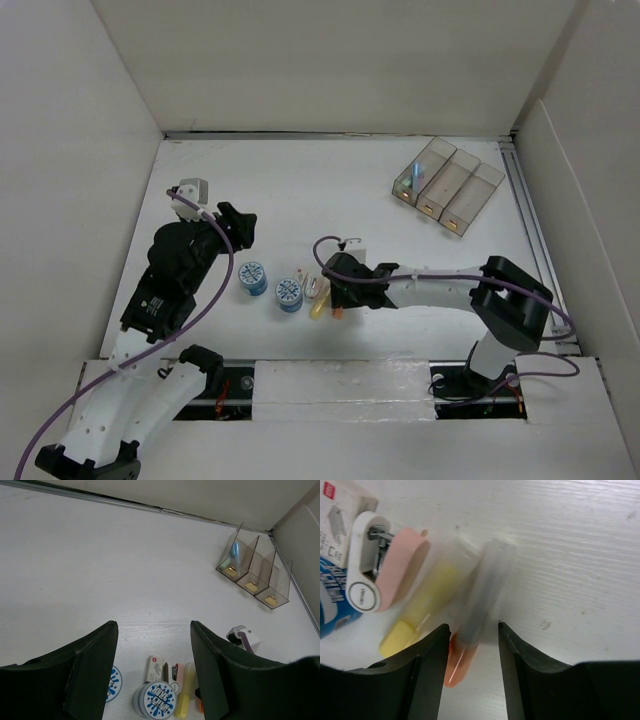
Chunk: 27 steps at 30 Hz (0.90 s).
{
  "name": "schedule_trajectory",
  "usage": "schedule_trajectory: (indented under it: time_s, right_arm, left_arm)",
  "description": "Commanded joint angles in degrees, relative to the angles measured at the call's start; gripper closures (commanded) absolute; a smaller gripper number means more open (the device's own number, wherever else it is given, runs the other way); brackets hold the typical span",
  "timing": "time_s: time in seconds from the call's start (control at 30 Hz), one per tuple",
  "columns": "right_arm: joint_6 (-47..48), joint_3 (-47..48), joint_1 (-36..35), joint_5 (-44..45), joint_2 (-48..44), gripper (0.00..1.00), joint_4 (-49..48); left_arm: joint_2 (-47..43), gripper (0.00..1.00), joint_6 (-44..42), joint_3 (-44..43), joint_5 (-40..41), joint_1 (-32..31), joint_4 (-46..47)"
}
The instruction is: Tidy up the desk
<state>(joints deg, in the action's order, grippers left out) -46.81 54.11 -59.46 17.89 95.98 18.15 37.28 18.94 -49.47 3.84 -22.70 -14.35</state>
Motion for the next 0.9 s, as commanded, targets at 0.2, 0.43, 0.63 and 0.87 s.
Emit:
schedule_trajectory:
  time_s: [0.2, 0.43, 0.63, 0.87]
  right_arm:
    - [-0.5, -3.7, 2.5, 2.5, -1.3, 0.47, -0.1]
    - [0.7, -1.4, 6.4, 5.7, -2.7, 0.99, -2.8]
    - [8.0, 4.1, 23.9, 1.4, -10.5, 0.99, -9.7]
    - [11.4, 20.1, 41.1, -0.6, -0.2, 0.99, -11.7]
  left_arm:
    - [-0.5, 0.45, -0.1, 0.3, -0.8, 0.3, 2.9]
    - [-0.4, 0.45, -0.1, 0.4, -0.6, 0.3, 2.9]
    - [0.0, 0.46, -0.2, 0.3, -1.9, 0.3, 3.1]
    - [1.0, 0.45, -0.5, 0.3, -3.5, 0.3, 3.0]
